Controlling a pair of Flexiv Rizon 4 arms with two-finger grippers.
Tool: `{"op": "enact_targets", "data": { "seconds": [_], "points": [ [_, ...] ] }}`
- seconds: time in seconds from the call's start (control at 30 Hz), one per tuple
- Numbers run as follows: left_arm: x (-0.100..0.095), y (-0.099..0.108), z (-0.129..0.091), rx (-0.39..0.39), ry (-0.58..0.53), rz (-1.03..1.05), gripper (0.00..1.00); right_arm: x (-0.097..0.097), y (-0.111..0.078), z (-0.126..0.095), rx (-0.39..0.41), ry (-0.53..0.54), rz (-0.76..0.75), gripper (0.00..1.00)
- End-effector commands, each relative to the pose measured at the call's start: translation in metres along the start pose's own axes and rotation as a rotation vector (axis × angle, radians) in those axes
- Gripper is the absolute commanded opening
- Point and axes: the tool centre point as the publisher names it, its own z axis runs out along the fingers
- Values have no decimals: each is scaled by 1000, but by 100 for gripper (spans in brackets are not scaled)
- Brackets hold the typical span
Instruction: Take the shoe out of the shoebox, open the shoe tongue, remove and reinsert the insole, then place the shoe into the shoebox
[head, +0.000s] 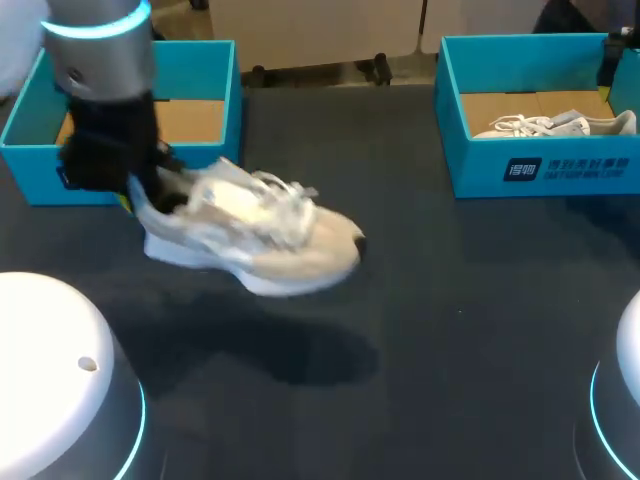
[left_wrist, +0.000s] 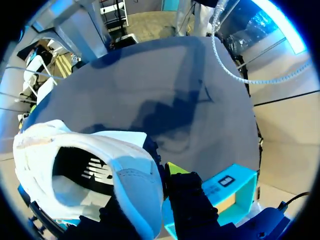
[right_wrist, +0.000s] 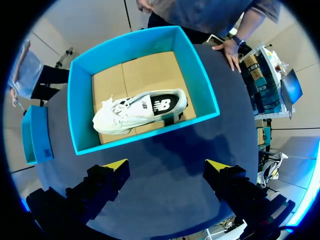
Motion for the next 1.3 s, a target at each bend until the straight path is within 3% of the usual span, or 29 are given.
{"op": "enact_targets", "data": {
  "seconds": [0.03,0.43,0.77,1.3],
  "points": [
    [-15,6,5,8,18,-4,0,0,0,0,0,0,0,100],
    [-15,6,5,8,18,-4,0,0,0,0,0,0,0,100],
    [-86,22,64,8,80,18,0,0,0,0,0,0,0,100],
    [-149,36,119,24,119,-30,0,0,0,0,0,0,0,100]
  ]
}}
